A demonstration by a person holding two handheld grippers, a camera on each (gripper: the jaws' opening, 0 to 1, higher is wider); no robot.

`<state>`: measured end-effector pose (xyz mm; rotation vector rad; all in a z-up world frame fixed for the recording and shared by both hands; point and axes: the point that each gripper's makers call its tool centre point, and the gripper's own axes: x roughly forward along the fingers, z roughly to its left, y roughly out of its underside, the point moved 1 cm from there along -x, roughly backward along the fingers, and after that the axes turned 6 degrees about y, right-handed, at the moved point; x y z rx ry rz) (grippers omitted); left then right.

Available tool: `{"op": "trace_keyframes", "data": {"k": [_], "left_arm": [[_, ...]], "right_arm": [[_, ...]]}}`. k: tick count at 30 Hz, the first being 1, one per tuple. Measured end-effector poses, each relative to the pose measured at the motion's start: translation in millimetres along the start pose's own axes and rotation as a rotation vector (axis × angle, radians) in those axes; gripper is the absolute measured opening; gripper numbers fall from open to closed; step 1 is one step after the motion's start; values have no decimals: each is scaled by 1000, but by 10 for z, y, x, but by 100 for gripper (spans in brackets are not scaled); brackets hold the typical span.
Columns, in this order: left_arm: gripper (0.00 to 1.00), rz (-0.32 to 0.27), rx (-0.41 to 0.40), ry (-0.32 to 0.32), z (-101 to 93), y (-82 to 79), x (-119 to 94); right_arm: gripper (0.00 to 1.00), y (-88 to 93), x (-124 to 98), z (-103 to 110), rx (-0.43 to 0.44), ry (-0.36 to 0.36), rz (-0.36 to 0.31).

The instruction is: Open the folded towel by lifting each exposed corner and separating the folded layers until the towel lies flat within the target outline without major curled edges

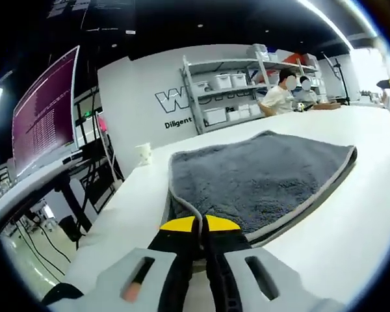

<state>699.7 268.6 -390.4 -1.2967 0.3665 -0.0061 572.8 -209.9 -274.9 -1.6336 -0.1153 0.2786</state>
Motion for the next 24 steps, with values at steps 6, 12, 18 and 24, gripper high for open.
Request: {"op": "trace_keyframes", "data": {"k": [6, 12, 18, 24], "left_arm": [[3, 2, -12, -1, 17, 7, 4], [3, -4, -25, 7, 10, 1, 3], [2, -18, -40, 13, 9, -19, -8], [2, -16, -93, 10, 37, -11, -13]], "right_arm": [[93, 121, 1, 6, -6, -1, 81], [99, 222, -27, 28, -18, 9, 154], [99, 289, -53, -8, -17, 23, 191], [99, 310, -91, -78, -10, 28, 202]]}}
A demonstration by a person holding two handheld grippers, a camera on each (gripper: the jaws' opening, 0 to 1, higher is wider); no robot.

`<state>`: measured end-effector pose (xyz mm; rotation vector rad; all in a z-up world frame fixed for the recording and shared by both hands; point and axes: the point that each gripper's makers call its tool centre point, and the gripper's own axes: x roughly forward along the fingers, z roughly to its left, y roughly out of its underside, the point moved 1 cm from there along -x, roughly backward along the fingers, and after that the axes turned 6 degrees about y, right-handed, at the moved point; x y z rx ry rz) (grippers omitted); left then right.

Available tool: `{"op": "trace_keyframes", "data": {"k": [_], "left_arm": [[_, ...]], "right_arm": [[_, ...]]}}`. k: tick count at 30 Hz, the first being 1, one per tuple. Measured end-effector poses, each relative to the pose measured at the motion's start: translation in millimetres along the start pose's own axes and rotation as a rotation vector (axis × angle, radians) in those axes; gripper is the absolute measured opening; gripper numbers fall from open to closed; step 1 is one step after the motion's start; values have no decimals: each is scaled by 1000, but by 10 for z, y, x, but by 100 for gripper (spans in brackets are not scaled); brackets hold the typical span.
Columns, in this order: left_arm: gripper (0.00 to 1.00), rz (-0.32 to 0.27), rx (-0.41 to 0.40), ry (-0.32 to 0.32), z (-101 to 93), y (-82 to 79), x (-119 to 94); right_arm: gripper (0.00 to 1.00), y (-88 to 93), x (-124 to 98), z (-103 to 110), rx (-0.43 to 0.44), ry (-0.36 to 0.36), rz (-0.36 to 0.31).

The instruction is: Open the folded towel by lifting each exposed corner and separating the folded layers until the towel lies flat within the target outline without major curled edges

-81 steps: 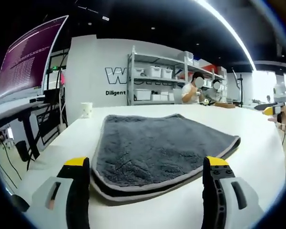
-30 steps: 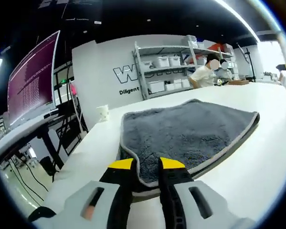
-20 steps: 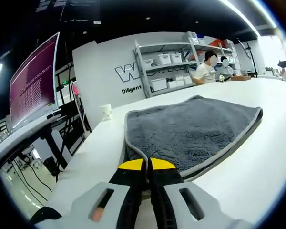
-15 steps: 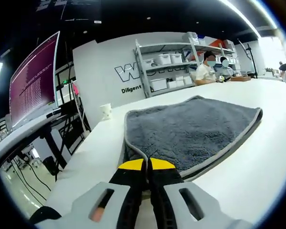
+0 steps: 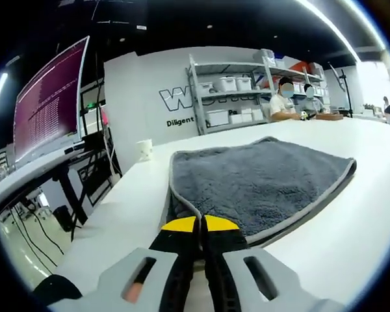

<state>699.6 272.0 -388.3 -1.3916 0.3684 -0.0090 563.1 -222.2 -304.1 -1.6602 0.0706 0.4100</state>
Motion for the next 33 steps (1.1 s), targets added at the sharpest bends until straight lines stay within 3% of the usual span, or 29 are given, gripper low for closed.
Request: {"op": "trace_keyframes", "data": {"k": [9, 15, 23, 27, 33], "left_arm": [[2, -37, -13, -5, -34, -101, -23], [2, 7, 90, -65, -80, -153, -17], [2, 25, 166, -78, -358, -264, 5], [2, -5, 106, -48, -549, -375, 26], [2, -13, 82, -3, -784, -494, 151]], "right_arm": [[99, -81, -119, -24, 7, 0, -27], [99, -140, -187, -27, 14, 5, -45], [99, -60, -177, -26, 14, 1, -16], [99, -26, -153, -11, 16, -16, -4], [99, -17, -153, -2, 28, -34, -3]]}}
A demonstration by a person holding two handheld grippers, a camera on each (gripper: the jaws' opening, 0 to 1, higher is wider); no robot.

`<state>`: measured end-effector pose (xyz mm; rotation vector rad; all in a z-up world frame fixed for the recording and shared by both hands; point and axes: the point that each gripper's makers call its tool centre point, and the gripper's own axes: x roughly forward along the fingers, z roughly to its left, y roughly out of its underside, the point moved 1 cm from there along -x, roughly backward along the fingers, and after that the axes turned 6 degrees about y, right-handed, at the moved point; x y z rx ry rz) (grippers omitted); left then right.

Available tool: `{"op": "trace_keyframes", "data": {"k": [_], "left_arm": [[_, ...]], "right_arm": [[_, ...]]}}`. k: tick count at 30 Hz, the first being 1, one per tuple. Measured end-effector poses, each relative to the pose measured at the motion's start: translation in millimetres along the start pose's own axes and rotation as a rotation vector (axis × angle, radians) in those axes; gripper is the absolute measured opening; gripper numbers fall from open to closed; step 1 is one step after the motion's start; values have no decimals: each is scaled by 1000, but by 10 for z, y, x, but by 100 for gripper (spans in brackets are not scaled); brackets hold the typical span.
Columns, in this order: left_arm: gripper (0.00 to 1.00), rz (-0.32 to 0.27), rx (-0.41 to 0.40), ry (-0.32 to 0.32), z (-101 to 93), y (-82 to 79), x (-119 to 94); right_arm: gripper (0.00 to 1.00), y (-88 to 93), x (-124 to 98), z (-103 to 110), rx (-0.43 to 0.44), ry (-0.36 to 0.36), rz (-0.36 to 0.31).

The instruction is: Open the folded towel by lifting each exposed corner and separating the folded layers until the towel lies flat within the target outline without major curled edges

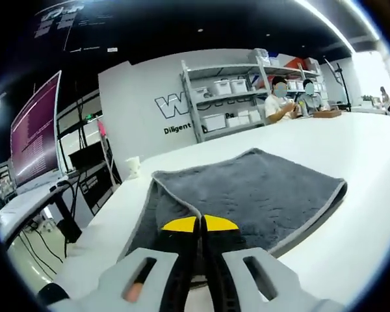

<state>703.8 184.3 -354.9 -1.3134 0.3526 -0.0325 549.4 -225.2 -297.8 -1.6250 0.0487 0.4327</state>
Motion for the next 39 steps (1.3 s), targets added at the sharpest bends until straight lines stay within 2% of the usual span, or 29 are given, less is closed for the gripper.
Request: {"op": "trace_keyframes", "data": {"k": [14, 26, 33, 39], "left_arm": [[2, -28, 41, 107, -515, -305, 185], [2, -47, -50, 180, -845, -386, 251], [2, -62, -39, 228, -1116, -521, 317], [2, -60, -16, 268, -1311, -563, 366]], "right_arm": [[99, -28, -1, 11, 12, -10, -2], [99, -4, -20, -3, 9, -13, 6], [99, 4, -31, -18, 17, -16, 7], [99, -10, -22, 15, 14, -25, 4]]}}
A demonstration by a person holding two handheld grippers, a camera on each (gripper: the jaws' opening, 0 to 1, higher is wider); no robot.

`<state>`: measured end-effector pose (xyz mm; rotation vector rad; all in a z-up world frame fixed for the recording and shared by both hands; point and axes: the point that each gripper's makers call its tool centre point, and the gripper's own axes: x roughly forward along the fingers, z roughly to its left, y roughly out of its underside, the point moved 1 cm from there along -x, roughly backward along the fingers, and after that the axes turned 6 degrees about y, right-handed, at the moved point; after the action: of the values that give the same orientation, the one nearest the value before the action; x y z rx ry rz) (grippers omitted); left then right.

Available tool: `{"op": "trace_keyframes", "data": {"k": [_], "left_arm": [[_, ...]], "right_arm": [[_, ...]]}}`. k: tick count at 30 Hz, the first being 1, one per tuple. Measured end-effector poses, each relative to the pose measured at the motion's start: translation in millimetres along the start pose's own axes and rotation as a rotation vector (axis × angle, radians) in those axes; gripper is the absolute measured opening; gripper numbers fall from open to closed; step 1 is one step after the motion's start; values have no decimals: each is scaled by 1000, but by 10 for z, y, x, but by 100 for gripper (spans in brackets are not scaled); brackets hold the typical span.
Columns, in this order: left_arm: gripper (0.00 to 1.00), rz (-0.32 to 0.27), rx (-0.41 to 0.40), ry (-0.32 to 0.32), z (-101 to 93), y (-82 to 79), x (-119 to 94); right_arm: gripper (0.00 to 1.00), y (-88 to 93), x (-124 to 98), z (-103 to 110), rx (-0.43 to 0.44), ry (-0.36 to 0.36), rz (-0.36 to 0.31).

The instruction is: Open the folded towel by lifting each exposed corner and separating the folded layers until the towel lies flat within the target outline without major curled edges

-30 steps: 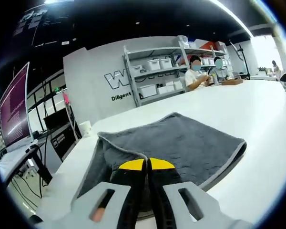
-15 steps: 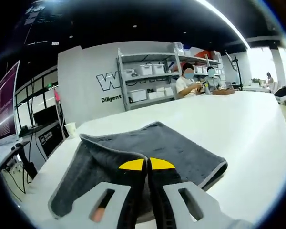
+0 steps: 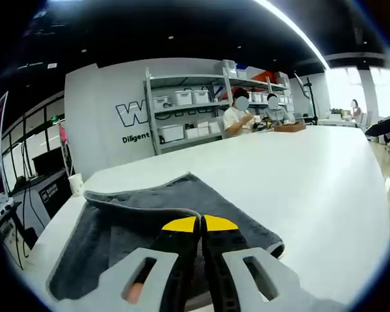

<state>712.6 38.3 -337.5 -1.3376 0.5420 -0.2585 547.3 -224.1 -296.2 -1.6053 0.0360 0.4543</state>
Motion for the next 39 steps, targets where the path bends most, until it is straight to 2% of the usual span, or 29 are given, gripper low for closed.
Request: {"op": "trace_keyframes", "data": {"k": [11, 27, 34, 39], "left_arm": [[2, -8, -24, 63, -275, -6, 114], [2, -28, -31, 151, -693, -137, 291], [2, -27, -24, 191, -885, -168, 360], [2, -33, -28, 218, -998, -205, 382]], "right_arm": [[99, 32, 14, 22, -6, -10, 12], [99, 49, -14, -66, 25, -10, 8], [99, -17, -57, -51, 29, -9, -18], [99, 14, -23, -22, 21, -15, -2]]}}
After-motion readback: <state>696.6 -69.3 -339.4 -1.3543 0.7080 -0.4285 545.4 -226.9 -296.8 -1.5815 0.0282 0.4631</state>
